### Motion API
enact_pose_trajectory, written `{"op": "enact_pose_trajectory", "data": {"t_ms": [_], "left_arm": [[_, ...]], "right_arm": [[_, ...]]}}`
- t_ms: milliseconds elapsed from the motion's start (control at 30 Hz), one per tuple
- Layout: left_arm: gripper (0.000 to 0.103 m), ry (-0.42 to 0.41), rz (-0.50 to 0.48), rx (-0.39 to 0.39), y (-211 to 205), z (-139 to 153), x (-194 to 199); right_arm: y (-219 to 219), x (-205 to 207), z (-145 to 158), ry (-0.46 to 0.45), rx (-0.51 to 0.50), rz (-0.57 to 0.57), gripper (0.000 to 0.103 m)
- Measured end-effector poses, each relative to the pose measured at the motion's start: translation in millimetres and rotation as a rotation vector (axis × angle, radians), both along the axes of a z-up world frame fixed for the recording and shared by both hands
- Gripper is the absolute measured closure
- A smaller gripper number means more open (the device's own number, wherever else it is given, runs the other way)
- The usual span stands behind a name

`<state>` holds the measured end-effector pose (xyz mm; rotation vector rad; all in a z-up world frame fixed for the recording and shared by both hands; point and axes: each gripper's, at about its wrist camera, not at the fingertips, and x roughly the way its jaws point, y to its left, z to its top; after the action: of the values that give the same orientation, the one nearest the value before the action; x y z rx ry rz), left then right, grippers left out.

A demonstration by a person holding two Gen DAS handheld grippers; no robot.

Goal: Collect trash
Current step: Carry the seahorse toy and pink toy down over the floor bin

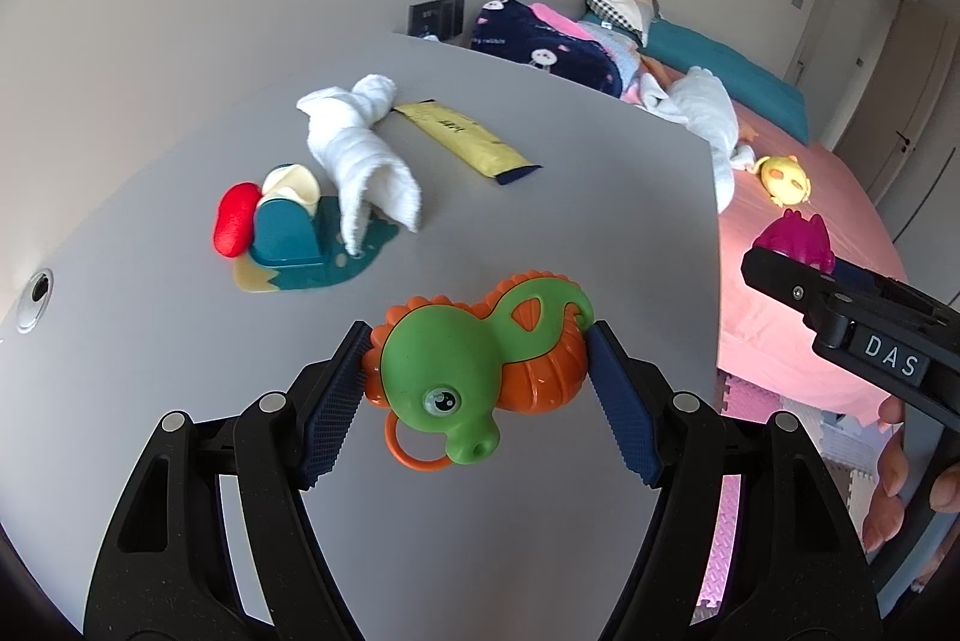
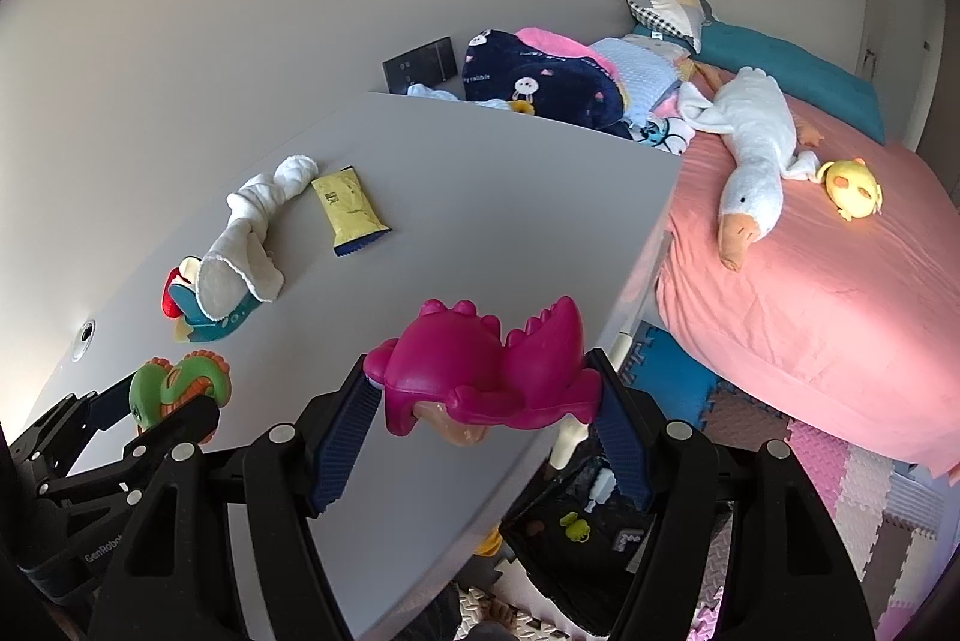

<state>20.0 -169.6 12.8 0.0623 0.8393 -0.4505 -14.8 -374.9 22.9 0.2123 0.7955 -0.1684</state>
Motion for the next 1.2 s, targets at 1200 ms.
{"op": "enact_pose_trajectory", "data": {"t_ms": [1200], "left_arm": [[0.033,0.014,-0.223,0.021,-115,-2,-43]], "right_arm": [[-107,-81,-2,-0.008,0.009,-0.226,0.033]]}}
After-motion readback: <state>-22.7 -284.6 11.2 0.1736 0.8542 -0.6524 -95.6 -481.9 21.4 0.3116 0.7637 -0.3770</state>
